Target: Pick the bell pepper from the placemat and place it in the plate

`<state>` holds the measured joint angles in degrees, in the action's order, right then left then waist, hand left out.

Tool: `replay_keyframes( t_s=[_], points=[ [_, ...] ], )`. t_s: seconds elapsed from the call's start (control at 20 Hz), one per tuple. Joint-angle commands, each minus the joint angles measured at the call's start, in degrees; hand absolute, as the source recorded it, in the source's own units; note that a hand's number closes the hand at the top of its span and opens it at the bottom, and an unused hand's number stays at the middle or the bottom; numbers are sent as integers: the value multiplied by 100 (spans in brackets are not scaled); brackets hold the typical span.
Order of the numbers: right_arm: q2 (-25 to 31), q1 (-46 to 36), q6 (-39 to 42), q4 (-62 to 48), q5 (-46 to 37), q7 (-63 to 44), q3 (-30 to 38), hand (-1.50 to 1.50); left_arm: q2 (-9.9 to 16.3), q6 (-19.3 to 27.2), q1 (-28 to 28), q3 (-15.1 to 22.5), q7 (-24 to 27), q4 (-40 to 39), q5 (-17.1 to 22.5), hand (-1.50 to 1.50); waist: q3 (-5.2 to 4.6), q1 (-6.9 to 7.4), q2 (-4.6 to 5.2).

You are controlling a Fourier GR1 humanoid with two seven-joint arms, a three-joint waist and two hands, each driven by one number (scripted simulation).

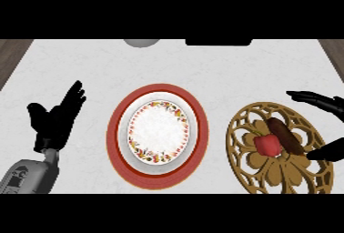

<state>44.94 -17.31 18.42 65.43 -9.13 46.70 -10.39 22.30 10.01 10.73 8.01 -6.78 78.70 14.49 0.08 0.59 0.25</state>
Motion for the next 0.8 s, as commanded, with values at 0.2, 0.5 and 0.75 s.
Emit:
replay_keyframes(
  t_s=[0.2, 0.5, 0.75],
  points=[
    [105, 72, 278, 1014, -683, -712, -127, -150, -111, -104, -245, -106, -198, 358, -157, 0, -11, -60, -40],
    [-15, 262, 186, 1164, -1595, -1138, -532, -150, -163, -235, -220, -287, 28, 58, -229, 0, -11, -63, -30],
    [-159, 213, -182, 1253, -2438, -1461, -680, -150, -169, -372, -93, -411, -83, -28, -225, 0, -9, -58, -23]
  ],
)
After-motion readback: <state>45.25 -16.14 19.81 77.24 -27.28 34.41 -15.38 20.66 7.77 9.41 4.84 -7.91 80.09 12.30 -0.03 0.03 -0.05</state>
